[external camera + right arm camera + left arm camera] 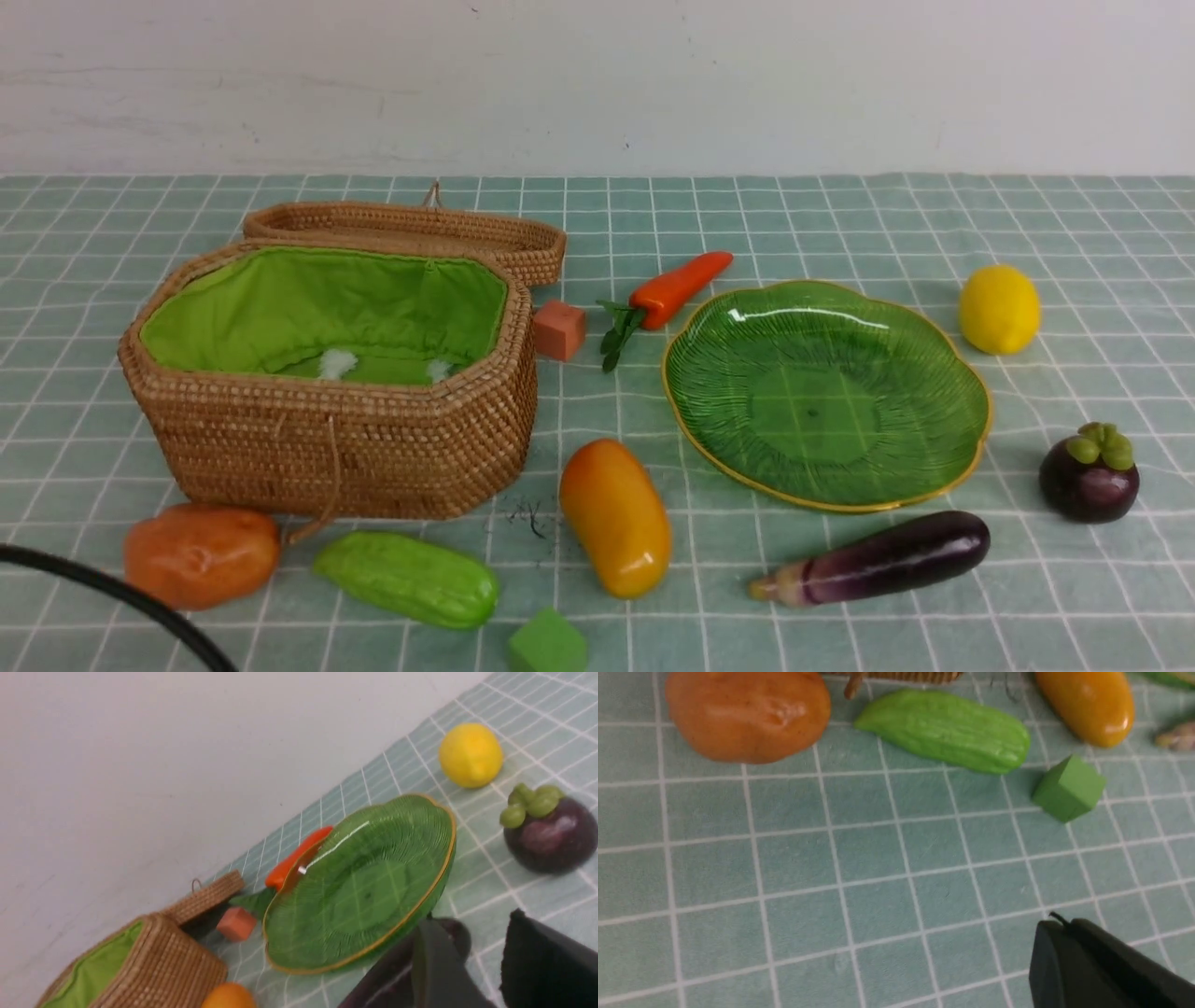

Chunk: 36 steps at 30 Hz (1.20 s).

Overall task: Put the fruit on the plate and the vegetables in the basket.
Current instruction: Grab a potato with your left arm and place it in the basket on the left

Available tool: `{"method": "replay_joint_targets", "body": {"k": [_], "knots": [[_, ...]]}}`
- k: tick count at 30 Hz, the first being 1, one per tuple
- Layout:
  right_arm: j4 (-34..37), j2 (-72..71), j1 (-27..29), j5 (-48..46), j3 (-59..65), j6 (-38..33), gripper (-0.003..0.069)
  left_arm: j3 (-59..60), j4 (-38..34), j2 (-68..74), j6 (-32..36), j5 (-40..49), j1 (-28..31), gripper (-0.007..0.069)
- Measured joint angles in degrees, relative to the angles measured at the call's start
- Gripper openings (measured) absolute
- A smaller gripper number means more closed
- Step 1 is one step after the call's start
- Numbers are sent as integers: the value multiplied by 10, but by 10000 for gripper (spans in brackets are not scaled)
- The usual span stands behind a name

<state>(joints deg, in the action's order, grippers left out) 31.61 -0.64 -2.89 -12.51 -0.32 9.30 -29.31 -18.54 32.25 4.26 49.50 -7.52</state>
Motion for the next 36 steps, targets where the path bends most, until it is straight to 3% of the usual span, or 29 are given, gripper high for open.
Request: {"method": "replay_joint_targets", "body": {"k": [2, 5, 11, 17, 19, 24, 26, 30, 32, 36], "knots": [[4, 5, -9, -63, -35, -8, 183, -9, 2, 31, 27, 4, 0, -13], [1, 66, -45, -202, -159, -87, 135, -33, 5, 90, 49, 10, 0, -13], [-20, 223, -81, -405, -391, -241, 111, -85, 53, 181, 14, 4, 0, -13], [-22, 293, -82, -488, -485, -333, 111, -120, 130, 244, 41, -5, 0, -13], [-16, 301, -82, -489, -491, -343, 111, -129, 144, 269, 96, -9, 0, -13], [-9, 304, -94, -490, -491, -349, 114, -130, 155, 310, 351, -37, 0, -13], [-10, 304, -104, -495, -491, -349, 116, -130, 157, 312, 423, -47, 0, -13], [-13, 304, -116, -505, -491, -349, 119, -131, 160, 321, 492, -55, 0, -6], [-19, 304, -125, -510, -491, -349, 120, -131, 165, 334, 518, -66, 0, 43], [-23, 304, -127, -508, -491, -349, 123, -131, 177, 375, 526, -112, 0, 246]]}}
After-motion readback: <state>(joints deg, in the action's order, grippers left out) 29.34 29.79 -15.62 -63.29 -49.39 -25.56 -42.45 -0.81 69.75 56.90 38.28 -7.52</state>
